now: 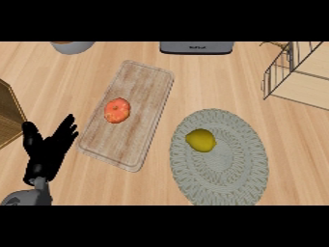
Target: Pick the tomato from the placemat and place it in the tiered shelf
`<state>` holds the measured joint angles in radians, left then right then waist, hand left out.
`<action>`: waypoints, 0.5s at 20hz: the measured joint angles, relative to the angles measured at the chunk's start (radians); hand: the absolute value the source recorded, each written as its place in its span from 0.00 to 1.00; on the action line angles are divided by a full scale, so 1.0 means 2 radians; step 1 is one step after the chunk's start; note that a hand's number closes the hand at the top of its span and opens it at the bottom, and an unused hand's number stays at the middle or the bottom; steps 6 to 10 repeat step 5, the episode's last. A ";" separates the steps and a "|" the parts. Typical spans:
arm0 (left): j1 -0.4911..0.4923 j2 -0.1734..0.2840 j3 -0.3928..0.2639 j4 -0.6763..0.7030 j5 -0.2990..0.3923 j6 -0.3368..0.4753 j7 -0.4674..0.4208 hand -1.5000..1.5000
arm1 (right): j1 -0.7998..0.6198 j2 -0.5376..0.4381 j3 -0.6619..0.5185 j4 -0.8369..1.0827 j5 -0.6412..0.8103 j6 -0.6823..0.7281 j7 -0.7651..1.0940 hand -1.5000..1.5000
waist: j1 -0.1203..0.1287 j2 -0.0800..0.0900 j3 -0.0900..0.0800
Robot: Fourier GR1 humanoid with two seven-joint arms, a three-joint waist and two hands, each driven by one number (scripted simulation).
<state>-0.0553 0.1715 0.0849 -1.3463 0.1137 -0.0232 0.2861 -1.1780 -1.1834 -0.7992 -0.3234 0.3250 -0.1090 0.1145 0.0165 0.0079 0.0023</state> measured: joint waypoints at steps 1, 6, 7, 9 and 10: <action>0.003 0.001 0.001 -0.002 0.001 0.000 0.000 0.50 | 0.009 -0.013 -0.007 0.006 -0.007 0.012 -0.001 0.00 | -0.001 0.000 0.000; 0.007 -0.002 0.001 -0.007 -0.002 0.003 -0.001 0.50 | 0.048 -0.053 -0.032 0.023 -0.033 0.063 -0.016 0.00 | -0.003 -0.001 0.000; 0.007 -0.002 0.001 -0.007 -0.002 0.003 -0.001 0.50 | 0.048 -0.053 -0.032 0.023 -0.033 0.063 -0.016 0.00 | -0.003 -0.001 0.000; 0.007 -0.002 0.001 -0.007 -0.002 0.003 -0.001 0.50 | 0.048 -0.053 -0.032 0.023 -0.033 0.063 -0.016 0.00 | -0.003 -0.001 0.000; 0.007 -0.002 0.001 -0.007 -0.002 0.003 -0.001 0.50 | 0.048 -0.053 -0.032 0.023 -0.033 0.063 -0.016 0.00 | -0.003 -0.001 0.000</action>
